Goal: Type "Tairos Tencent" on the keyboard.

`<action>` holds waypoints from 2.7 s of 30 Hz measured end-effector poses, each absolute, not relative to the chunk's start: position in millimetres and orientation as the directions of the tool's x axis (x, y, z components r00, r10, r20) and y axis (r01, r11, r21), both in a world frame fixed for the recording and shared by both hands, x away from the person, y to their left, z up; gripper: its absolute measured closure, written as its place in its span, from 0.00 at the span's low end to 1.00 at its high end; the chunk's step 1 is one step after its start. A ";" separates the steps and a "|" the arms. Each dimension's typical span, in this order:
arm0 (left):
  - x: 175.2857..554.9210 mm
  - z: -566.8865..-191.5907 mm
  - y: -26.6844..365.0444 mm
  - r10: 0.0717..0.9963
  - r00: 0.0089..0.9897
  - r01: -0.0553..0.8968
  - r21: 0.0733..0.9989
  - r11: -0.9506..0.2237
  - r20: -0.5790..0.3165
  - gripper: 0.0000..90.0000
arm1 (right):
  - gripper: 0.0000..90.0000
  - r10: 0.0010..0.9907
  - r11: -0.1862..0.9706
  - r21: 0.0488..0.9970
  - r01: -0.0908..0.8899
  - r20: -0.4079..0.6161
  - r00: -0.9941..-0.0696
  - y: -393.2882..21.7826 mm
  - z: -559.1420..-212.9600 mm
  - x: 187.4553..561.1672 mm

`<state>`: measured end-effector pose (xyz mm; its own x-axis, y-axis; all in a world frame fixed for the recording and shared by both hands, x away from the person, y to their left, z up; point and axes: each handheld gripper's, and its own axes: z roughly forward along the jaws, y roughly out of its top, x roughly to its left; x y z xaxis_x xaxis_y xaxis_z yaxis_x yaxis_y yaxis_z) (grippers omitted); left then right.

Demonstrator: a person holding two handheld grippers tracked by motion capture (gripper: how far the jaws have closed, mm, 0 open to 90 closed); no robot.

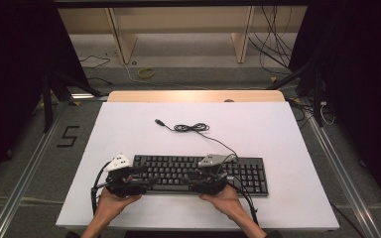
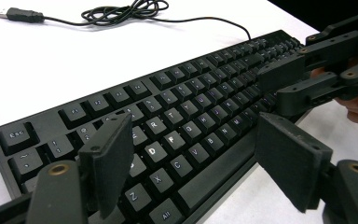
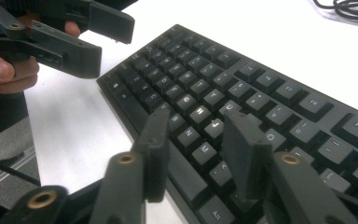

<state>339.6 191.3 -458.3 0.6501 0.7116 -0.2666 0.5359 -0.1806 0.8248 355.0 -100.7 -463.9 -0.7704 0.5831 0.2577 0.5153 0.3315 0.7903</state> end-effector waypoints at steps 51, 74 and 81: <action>382.6 -463.2 147.7 0.699 0.696 0.544 0.755 -0.365 -0.164 0.95 | 0.42 0.620 0.264 0.838 0.477 0.231 -0.750 -149.1 -452.2 329.1; 394.1 -471.6 141.9 0.704 0.690 0.578 0.712 -0.398 -0.167 0.99 | 0.38 0.619 0.265 0.843 0.469 0.224 -0.752 -155.4 -451.6 320.3; 394.9 -473.8 141.1 0.703 0.691 0.583 0.706 -0.402 -0.171 0.99 | 0.38 0.620 0.264 0.842 0.470 0.225 -0.751 -155.9 -451.8 319.7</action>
<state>394.9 141.1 -473.8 0.6906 0.7028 -0.1706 0.5834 -0.4019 0.7058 319.7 -155.9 -451.8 -0.7512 0.6205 0.2251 0.4704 0.2641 0.8420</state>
